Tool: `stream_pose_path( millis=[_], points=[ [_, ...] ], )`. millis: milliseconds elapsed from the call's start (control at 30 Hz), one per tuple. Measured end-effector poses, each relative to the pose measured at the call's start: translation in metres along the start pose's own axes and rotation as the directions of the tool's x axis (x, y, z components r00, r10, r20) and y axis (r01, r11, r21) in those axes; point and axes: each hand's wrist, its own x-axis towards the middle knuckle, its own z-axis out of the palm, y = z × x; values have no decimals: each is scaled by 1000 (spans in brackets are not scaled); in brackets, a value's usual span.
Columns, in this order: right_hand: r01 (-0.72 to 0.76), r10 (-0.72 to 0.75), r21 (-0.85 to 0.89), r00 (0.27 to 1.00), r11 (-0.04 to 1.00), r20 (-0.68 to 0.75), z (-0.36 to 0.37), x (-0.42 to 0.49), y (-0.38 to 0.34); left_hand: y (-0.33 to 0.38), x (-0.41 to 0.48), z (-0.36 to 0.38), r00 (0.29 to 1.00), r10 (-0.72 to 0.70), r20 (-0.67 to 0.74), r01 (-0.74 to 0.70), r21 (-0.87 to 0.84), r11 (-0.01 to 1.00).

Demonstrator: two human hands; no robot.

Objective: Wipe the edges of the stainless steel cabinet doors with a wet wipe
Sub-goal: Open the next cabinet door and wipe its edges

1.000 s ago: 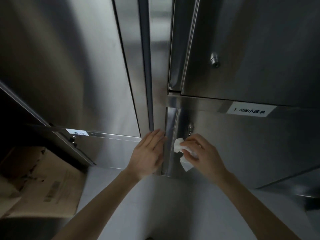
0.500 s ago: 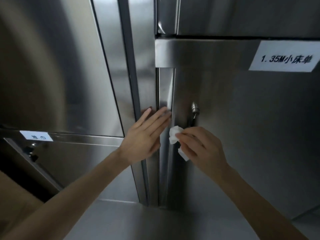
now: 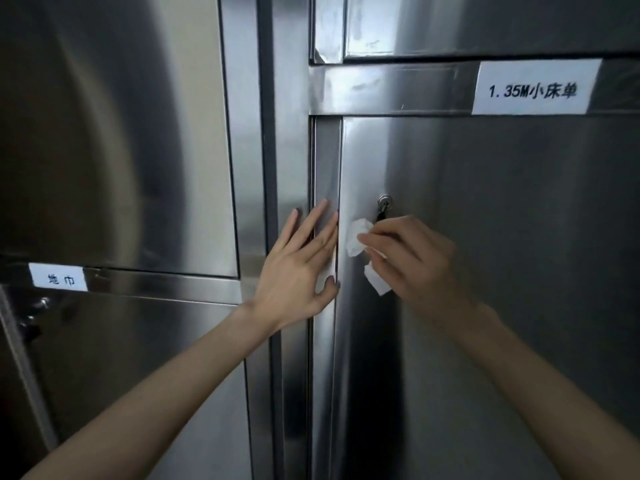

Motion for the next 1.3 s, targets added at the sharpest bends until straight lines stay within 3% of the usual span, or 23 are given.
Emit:
stream_pose_path(
  millis=[133,433,767,1000,1300],
  points=[
    [-34,34,10,999,999,3,-15,2,6,7,3,-6,1000,-27,9,28,-42,999],
    [84,-79,-43,992,996,97,-17,6,8,-3,4,-1,1000,30,-4,-30,-76,997],
    [35,-27,-100,997,994,79,-15,10,20,-9,8,12,996,93,-13,-93,-32,995],
    [-105,119,-126,987,986,104,-26,-1,30,31,31,24,995,61,84,-72,141,987],
    [-217,238,-174,964,961,116,-40,-7,28,57,46,43,989,61,136,-60,-10,998]
  ],
)
